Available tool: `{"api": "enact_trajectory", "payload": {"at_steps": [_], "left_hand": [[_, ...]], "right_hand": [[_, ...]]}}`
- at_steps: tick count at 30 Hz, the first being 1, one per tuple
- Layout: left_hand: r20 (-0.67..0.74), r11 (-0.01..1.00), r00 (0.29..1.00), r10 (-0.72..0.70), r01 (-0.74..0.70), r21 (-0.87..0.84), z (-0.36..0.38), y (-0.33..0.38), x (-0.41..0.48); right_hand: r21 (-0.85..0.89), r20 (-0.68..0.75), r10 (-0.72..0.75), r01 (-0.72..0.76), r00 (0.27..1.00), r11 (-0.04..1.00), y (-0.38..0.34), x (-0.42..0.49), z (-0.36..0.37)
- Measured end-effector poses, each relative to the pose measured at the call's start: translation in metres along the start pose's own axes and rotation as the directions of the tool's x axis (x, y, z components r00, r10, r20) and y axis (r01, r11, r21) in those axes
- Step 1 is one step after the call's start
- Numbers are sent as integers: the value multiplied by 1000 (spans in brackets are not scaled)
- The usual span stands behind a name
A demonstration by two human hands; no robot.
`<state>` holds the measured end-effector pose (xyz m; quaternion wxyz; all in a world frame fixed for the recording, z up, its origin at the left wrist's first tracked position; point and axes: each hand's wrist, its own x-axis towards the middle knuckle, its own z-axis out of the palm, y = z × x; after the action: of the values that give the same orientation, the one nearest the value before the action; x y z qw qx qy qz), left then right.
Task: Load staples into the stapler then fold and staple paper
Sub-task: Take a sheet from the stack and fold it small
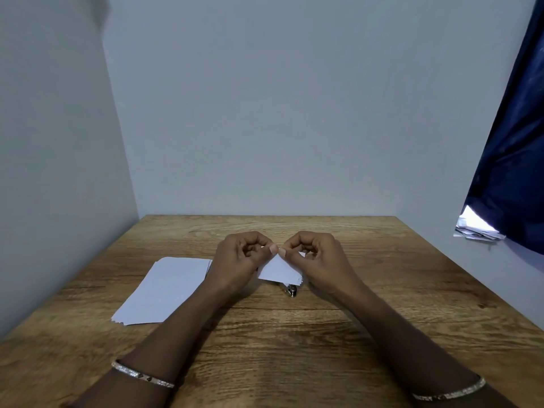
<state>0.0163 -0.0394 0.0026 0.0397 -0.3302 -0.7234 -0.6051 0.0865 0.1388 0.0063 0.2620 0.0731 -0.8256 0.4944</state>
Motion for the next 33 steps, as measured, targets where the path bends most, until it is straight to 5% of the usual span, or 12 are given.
{"api": "enact_trajectory", "payload": {"at_steps": [15, 25, 30, 33], "left_hand": [[-40, 1000, 999, 13, -13, -11, 3, 5, 2], [-140, 1000, 990, 9, -6, 23, -1, 10, 2], [-202, 992, 972, -119, 110, -54, -4, 6, 4], [-209, 946, 923, -323, 312, -83, -7, 2, 6]], "right_hand": [[94, -65, 82, -76, 995, 993, -6, 5, -11], [-66, -132, 92, -102, 987, 993, -9, 4, -12], [-248, -255, -68, 3, 965, 969, -12, 3, -14], [-239, -276, -104, 37, 956, 970, -11, 0, -15]]}}
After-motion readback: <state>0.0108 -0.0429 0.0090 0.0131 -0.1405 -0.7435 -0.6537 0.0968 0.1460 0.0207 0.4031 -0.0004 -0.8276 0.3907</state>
